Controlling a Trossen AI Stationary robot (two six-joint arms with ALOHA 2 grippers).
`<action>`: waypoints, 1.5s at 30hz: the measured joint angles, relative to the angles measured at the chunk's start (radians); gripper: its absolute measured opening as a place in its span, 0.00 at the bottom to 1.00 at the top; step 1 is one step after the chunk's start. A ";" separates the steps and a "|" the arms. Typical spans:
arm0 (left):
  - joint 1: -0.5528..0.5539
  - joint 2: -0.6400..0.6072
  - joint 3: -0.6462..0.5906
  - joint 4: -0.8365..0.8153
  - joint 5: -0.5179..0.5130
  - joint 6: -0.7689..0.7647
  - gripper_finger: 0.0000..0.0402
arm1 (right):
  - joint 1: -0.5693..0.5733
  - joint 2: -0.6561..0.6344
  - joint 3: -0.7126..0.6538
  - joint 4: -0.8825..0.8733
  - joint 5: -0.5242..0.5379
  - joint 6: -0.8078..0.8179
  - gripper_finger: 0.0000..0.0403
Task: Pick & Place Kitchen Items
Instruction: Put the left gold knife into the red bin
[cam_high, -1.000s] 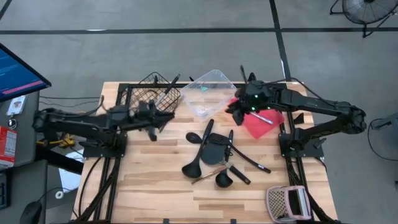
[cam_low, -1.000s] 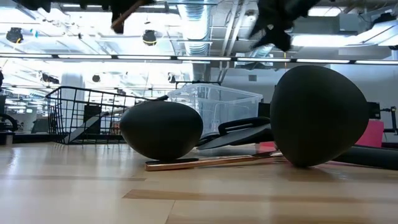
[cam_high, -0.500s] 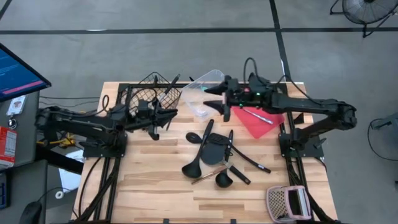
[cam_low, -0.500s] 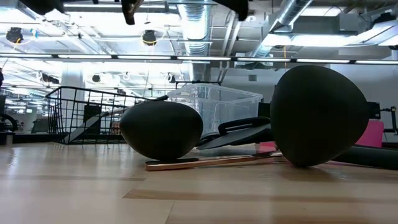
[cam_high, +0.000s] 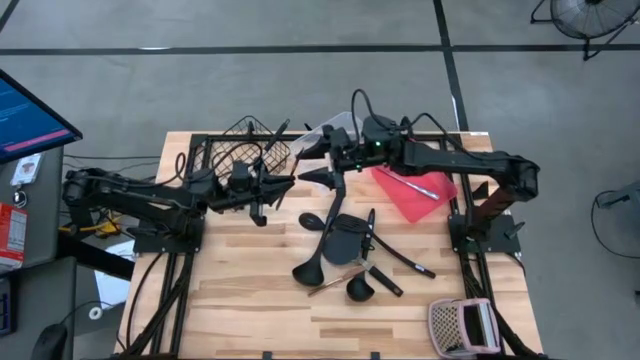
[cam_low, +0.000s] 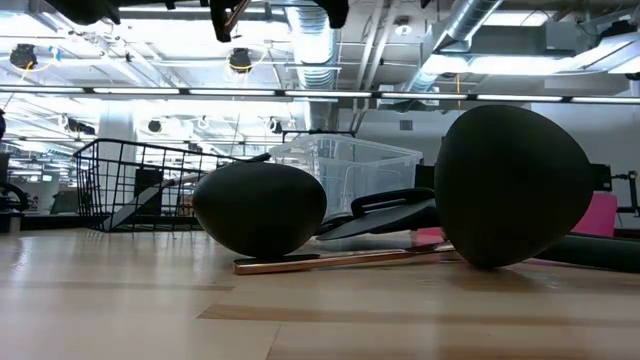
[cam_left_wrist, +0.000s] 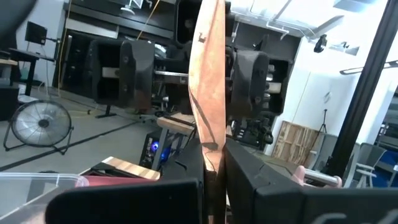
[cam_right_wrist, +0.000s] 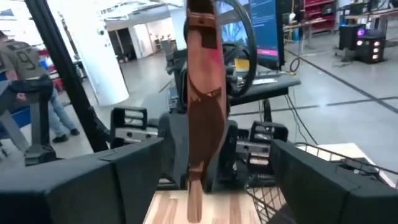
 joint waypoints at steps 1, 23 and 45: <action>0.000 0.000 0.000 0.001 0.000 0.000 0.04 | 0.000 0.002 0.008 -0.007 -0.012 0.001 0.71; 0.000 0.057 0.001 0.011 -0.001 -0.001 0.04 | 0.006 0.034 0.048 -0.004 -0.041 0.000 0.69; 0.000 0.069 0.000 0.013 -0.009 -0.005 0.04 | -0.004 0.034 0.047 -0.062 -0.038 -0.002 0.17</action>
